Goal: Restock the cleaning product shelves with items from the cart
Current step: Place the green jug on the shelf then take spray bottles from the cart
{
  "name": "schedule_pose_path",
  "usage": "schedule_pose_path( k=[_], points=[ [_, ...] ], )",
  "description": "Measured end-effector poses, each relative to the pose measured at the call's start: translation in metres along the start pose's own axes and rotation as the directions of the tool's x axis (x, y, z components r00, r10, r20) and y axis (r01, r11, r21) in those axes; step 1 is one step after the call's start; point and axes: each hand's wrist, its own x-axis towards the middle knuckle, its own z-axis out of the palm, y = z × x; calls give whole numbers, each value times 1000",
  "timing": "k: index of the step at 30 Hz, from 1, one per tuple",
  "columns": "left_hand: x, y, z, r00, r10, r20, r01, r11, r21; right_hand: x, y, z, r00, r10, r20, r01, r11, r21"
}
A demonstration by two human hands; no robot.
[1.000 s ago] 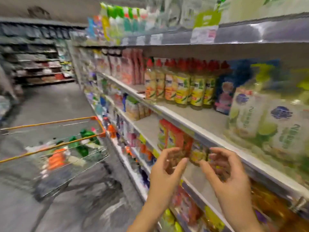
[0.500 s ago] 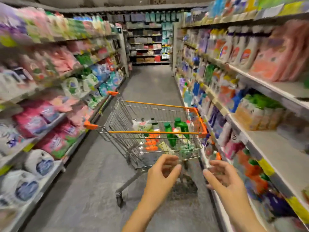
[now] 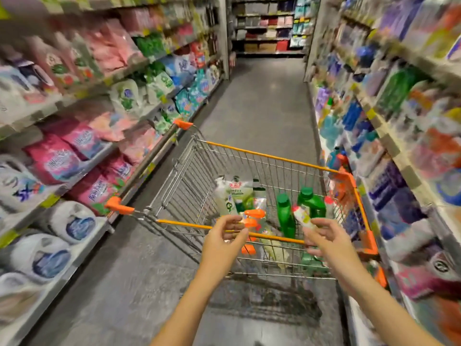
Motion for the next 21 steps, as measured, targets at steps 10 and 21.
schedule_pose_path(
  k=[10,21],
  points=[
    [205,-109,43,821,-461,337,397,885,244,211,104,36,851,525,-12,-525,850,-47],
    [318,-234,87,560,-753,345,776,623,99,345,240,64,630,770,-103,-767,637,74]
  ],
)
